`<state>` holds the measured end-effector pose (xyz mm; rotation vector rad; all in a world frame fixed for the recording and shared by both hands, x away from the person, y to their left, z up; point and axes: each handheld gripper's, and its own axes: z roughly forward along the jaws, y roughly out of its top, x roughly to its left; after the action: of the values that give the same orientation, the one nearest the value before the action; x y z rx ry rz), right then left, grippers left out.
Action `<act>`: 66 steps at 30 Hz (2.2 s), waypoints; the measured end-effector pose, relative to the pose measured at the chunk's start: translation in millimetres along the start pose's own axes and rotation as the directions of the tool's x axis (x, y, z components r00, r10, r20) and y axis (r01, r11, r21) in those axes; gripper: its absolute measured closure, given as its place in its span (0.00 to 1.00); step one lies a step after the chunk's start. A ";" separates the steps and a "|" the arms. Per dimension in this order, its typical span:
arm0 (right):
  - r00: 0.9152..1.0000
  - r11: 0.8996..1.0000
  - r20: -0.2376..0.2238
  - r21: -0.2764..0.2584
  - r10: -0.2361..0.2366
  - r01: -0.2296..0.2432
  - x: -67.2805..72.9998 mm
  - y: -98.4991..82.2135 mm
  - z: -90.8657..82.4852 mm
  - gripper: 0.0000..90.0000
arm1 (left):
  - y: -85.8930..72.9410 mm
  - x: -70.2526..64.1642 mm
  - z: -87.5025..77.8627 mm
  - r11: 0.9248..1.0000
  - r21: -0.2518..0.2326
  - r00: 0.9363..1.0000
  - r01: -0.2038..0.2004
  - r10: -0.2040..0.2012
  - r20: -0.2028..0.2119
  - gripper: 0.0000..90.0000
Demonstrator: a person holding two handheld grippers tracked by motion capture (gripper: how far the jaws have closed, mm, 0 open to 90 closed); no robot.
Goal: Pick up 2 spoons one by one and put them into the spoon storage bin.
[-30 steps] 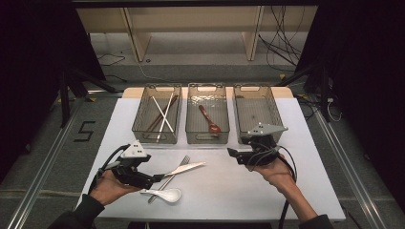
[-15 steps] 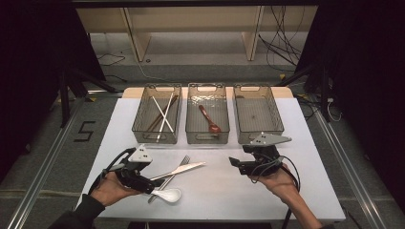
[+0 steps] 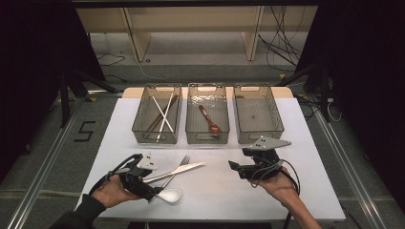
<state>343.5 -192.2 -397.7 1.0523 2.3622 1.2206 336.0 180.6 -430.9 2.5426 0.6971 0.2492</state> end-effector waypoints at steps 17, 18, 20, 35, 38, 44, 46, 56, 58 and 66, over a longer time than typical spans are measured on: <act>1.000 1.000 -0.023 0.010 -0.017 0.017 4.5 0.6 4.6 0.36 | -2.0 -6.0 24.3 0.977 0.186 0.995 -0.102 0.096 0.041 0.46; 1.000 1.000 -0.022 0.010 -0.015 0.016 4.4 0.5 4.5 0.36 | -2.1 -5.8 25.3 0.976 0.195 0.995 -0.100 0.092 0.049 0.47; 1.000 1.000 -0.022 0.009 -0.013 0.013 4.1 0.4 4.3 0.36 | -2.0 -6.2 26.6 0.972 0.211 0.994 -0.104 0.094 0.057 0.50; 1.000 1.000 -0.025 0.004 -0.020 0.020 4.5 1.0 3.7 0.36 | -2.2 -3.4 35.0 0.957 0.269 0.991 -0.110 0.083 0.109 0.59; 0.999 1.000 -0.025 0.004 -0.020 0.020 4.4 1.1 3.8 0.36 | -1.2 -3.5 35.0 0.956 0.271 0.989 -0.114 0.083 0.122 0.63; 0.999 1.000 -0.026 0.007 -0.021 0.022 4.6 1.2 4.4 0.36 | -0.5 -3.9 35.9 0.953 0.279 0.988 -0.118 0.083 0.134 0.67; 0.999 1.000 -0.025 0.006 -0.021 0.021 4.6 1.3 4.4 0.36 | 0.1 -4.0 35.8 0.949 0.285 0.985 -0.138 0.100 0.143 0.69; 1.000 1.000 -0.022 0.004 -0.019 0.019 4.2 1.6 4.7 0.36 | 2.8 -6.3 33.0 0.951 0.274 0.984 -0.145 0.108 0.145 0.84; 1.000 1.000 -0.023 0.004 -0.018 0.018 3.9 1.6 4.5 0.36 | 2.6 -6.4 32.7 0.954 0.267 0.986 -0.133 0.099 0.138 0.85; 1.000 1.000 -0.023 0.006 -0.017 0.018 3.8 1.7 5.0 0.36 | 3.3 -5.3 31.4 0.956 0.268 0.992 -0.115 0.098 0.077 0.93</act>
<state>344.3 -185.9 -399.1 1.0227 2.3887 1.2262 342.2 162.6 -456.6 2.8418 0.6063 0.1139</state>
